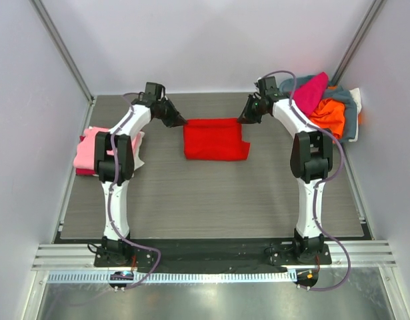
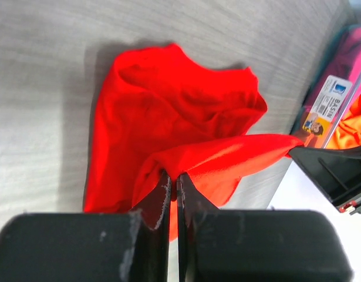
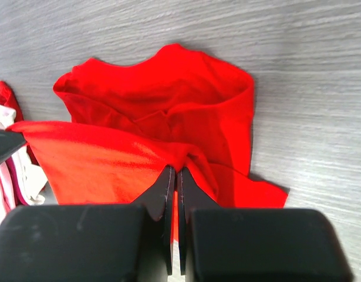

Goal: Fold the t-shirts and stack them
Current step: Fold the tshirt, then neatly place the folded tshirt to the corner

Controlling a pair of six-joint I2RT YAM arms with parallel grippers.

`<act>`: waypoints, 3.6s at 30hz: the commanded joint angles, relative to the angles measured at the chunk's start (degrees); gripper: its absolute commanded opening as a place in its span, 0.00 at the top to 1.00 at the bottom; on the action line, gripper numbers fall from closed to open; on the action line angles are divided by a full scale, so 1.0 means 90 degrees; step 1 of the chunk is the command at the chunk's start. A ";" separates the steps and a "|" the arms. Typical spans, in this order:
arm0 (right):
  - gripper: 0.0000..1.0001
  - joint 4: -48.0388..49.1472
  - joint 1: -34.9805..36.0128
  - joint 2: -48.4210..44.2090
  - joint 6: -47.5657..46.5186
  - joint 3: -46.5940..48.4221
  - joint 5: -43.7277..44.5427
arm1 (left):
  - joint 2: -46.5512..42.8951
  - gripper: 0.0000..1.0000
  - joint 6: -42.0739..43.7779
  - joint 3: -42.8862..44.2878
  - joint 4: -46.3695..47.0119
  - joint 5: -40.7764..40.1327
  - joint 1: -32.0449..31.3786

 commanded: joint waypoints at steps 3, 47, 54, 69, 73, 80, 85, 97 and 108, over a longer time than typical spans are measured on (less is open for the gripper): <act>0.98 0.0086 -0.0202 0.0185 0.0016 0.0463 0.0042 | 0.0465 0.96 0.0013 0.0739 -0.0056 0.0062 0.0139; 0.99 0.3699 -0.0456 -0.0938 0.0767 -0.4936 -0.1708 | -0.0960 0.94 -0.0728 -0.4757 0.3753 0.0122 -0.0253; 0.96 0.3445 -0.0544 -0.1600 0.0680 -0.4830 -0.1404 | -0.1759 0.89 -0.0486 -0.5188 0.3841 0.0101 -0.0291; 0.94 0.4449 -0.0398 -0.0695 0.1858 -0.2741 -0.2107 | -0.1186 0.75 -0.0524 -0.2068 0.2679 -0.0367 -0.0320; 0.97 0.4646 -0.0407 0.0202 0.2348 -0.1787 -0.2010 | -0.0239 0.75 -0.0738 -0.1158 0.2600 -0.0338 -0.0262; 0.97 0.4539 -0.0573 0.1786 0.3052 -0.0494 -0.1765 | 0.1305 0.75 -0.0993 -0.0228 0.2601 -0.0563 -0.0135; 0.90 0.4490 -0.0807 0.1749 0.2868 -0.0532 -0.1745 | 0.1463 0.70 -0.0681 0.0047 0.2298 -0.0553 -0.0028; 0.24 0.4422 -0.0788 0.0381 0.1784 -0.1704 -0.1941 | -0.0812 0.23 0.0257 -0.1650 0.2395 -0.1364 0.0002; 0.23 0.2478 -0.0203 0.1122 0.0445 -0.0573 -0.0994 | -0.0355 0.22 0.0306 -0.1760 0.2220 -0.1412 0.0002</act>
